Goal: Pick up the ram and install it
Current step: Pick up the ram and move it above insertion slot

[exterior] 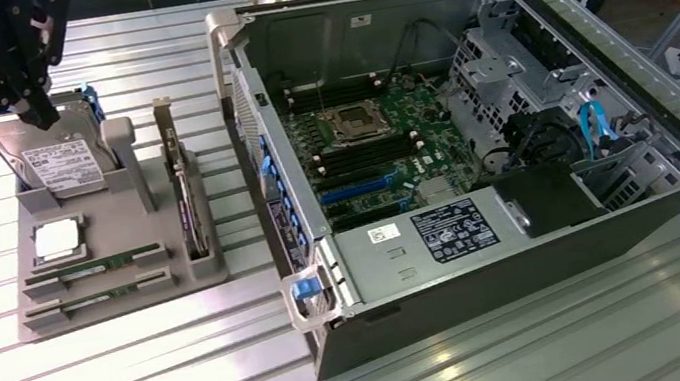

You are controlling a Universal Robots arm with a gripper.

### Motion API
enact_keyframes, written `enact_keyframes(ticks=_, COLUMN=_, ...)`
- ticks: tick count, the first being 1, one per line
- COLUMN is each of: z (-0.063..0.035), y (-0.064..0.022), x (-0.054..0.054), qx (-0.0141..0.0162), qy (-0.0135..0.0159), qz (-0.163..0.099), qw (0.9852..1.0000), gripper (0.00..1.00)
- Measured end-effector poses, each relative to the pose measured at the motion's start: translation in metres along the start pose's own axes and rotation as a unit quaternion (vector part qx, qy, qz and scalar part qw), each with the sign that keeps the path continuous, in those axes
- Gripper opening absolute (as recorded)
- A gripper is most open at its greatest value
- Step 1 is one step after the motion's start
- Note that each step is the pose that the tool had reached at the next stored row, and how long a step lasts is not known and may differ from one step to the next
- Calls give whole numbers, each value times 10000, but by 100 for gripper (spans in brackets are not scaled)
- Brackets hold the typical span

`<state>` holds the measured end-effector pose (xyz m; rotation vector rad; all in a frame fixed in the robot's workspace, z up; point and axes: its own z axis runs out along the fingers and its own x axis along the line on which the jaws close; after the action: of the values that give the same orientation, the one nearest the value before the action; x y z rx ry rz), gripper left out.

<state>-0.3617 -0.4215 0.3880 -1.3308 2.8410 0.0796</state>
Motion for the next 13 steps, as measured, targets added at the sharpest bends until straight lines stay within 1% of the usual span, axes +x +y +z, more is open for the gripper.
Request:
enact_keyframes(ticks=2, z=2, y=0, x=0, qx=-7, qy=12, qz=-265, qw=9996, gripper=10)
enact_keyframes(ticks=4, z=3, y=0, x=0, qx=-11, qy=20, qz=-436, qw=9990, gripper=10)
enact_keyframes(ticks=8, z=5, y=0, x=0, qx=-20, qy=35, qz=-788, qw=9969, gripper=10)
enact_keyframes(ticks=10, z=6, y=0, x=0, qx=-24, qy=44, qz=-983, qw=9951, gripper=10)
enact_keyframes(ticks=11, z=6, y=0, x=0, qx=-28, qy=50, qz=-1128, qw=9936, gripper=10)
enact_keyframes(ticks=12, z=7, y=0, x=0, qx=-30, qy=54, qz=-1210, qw=9926, gripper=10)
enact_keyframes(ticks=13, z=7, y=0, x=0, qx=-33, qy=59, qz=-1324, qw=9912, gripper=10)
